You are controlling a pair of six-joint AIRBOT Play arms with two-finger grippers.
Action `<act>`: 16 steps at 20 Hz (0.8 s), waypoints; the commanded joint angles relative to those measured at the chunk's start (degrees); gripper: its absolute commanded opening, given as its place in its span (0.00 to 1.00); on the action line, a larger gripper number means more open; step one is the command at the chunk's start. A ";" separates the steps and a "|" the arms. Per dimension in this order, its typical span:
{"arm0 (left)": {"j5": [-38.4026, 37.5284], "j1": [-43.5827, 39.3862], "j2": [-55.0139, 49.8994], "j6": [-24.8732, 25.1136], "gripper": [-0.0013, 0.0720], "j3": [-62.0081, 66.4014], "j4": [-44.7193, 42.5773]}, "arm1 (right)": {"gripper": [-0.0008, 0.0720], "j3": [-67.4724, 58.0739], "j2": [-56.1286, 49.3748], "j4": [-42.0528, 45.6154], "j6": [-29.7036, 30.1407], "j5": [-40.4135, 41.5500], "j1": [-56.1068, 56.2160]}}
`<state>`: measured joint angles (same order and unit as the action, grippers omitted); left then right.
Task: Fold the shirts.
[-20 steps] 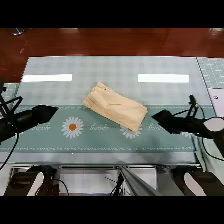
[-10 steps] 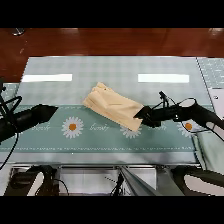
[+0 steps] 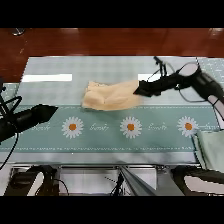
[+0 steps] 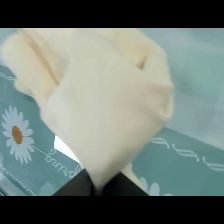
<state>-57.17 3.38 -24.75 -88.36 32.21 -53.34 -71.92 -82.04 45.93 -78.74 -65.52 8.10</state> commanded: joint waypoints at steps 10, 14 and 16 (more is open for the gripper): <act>0.02 0.07 0.07 0.02 0.06 -0.04 0.00 | 0.04 -41.09 6.97 26.88 -12.90 -28.87 -12.26; 0.76 0.07 0.07 0.22 0.06 -0.04 0.00 | 0.04 -41.09 9.77 26.58 -14.73 -37.79 -28.59; 1.84 0.07 0.07 0.22 0.06 -0.02 0.00 | 0.04 -40.54 11.02 26.16 -15.06 -40.87 -36.52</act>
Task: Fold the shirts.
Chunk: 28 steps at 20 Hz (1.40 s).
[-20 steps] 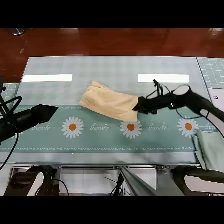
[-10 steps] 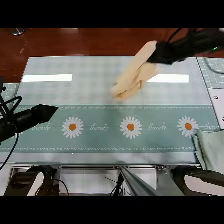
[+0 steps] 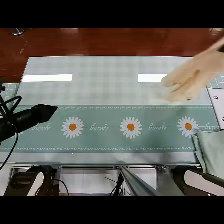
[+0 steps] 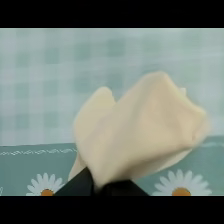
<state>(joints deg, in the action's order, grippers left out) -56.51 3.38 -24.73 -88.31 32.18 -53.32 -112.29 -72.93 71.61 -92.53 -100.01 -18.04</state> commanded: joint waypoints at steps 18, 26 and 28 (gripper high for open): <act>9.84 0.07 0.02 0.15 0.06 0.00 0.46 | 0.88 48.85 37.83 39.12 -8.76 -0.07 -41.42; 13.62 3.48 -16.11 5.62 0.05 25.97 0.90 | 0.26 27.87 20.83 7.34 -2.64 20.63 -24.28; 5.51 0.57 -25.22 5.62 0.05 39.19 0.90 | 0.04 23.98 16.44 -8.28 1.68 28.28 -14.67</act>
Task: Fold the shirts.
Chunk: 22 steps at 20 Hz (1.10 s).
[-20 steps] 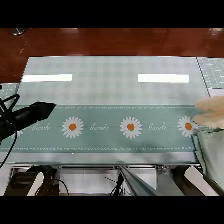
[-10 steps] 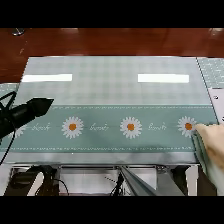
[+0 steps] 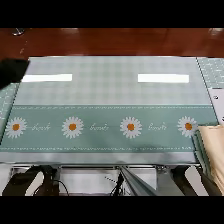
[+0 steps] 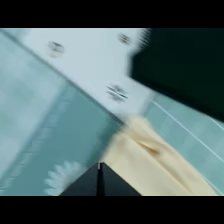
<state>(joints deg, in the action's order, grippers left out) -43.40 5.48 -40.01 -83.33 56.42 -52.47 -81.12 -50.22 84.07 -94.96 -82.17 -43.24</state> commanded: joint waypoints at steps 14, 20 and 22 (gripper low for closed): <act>-18.53 -21.53 -25.51 -9.35 0.06 2.21 -26.47 | 0.04 12.55 -27.65 4.83 -4.94 10.71 51.12; -18.12 -19.80 -25.51 -9.35 0.06 2.21 -26.45 | 0.04 12.55 -27.43 5.46 -4.85 10.56 50.21; -18.12 -19.78 -25.51 -9.35 0.06 2.21 -26.45 | 0.04 12.55 -27.43 5.44 -4.85 10.56 50.21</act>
